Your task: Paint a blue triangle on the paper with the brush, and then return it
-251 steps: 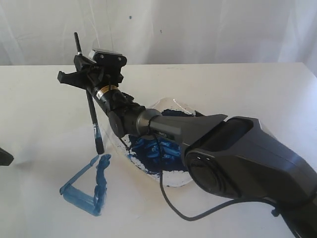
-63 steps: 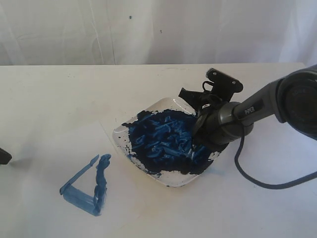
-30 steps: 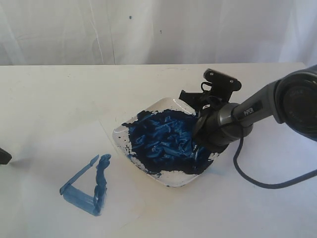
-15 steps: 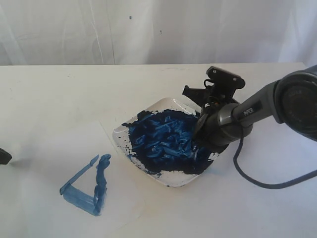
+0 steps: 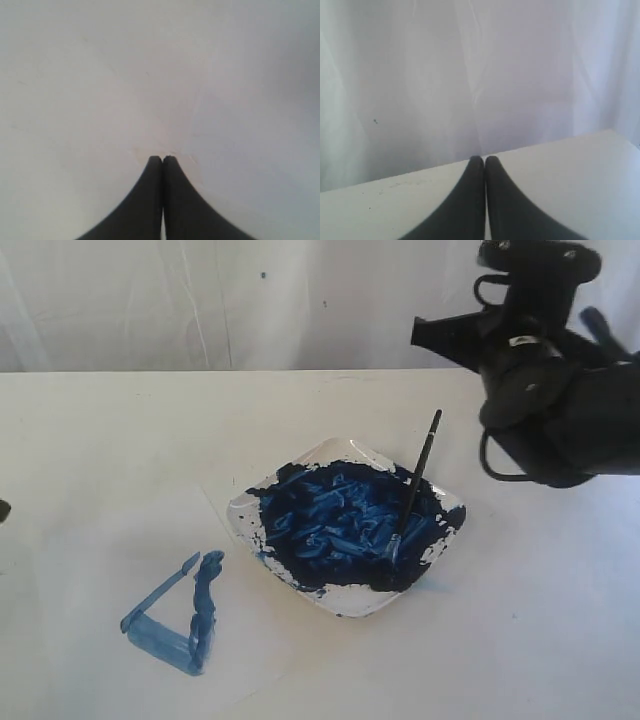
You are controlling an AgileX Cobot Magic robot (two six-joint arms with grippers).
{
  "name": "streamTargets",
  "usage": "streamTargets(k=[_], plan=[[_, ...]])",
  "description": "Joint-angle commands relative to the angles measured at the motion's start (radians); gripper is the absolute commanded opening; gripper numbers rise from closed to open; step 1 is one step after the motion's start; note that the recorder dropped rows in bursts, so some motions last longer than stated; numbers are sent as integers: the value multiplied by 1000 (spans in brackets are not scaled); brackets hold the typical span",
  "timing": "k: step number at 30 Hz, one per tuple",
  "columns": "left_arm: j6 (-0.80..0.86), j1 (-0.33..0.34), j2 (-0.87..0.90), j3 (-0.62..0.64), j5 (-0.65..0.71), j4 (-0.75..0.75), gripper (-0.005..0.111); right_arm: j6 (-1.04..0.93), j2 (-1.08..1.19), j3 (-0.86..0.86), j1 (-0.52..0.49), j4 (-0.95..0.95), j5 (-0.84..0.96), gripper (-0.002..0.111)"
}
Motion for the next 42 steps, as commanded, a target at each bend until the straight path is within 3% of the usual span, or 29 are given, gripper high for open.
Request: streamTargets(k=[1, 8, 15, 20, 25, 28, 32, 34, 38, 42], plan=[[24, 29, -122, -2, 16, -137, 0, -64, -151, 90, 0, 25, 19, 0], [-15, 84, -310, -2, 27, -185, 0, -74, -328, 200, 0, 43, 75, 0], [-24, 152, -528, -2, 22, -342, 0, -274, -575, 286, 0, 106, 346, 0], [-33, 152, -670, -2, 20, -279, 0, -329, -735, 338, 0, 129, 436, 0], [-145, 152, -833, -2, 3, -311, 0, -379, -871, 402, 0, 167, 436, 0], [-163, 152, -909, -2, -3, -339, 0, -521, -944, 440, 0, 302, 414, 0], [-172, 152, -990, -2, -12, -322, 0, -853, -1011, 487, 0, 646, 295, 0], [-239, 152, -1025, -2, -3, -311, 0, -1006, -1032, 513, 0, 697, 209, 0], [-408, 152, -1078, -2, 91, -311, 0, -1032, -1072, 558, 0, 697, 175, 0], [-518, 152, -1102, -2, 334, -288, 0, -1030, -1098, 560, 0, 697, 212, 0]])
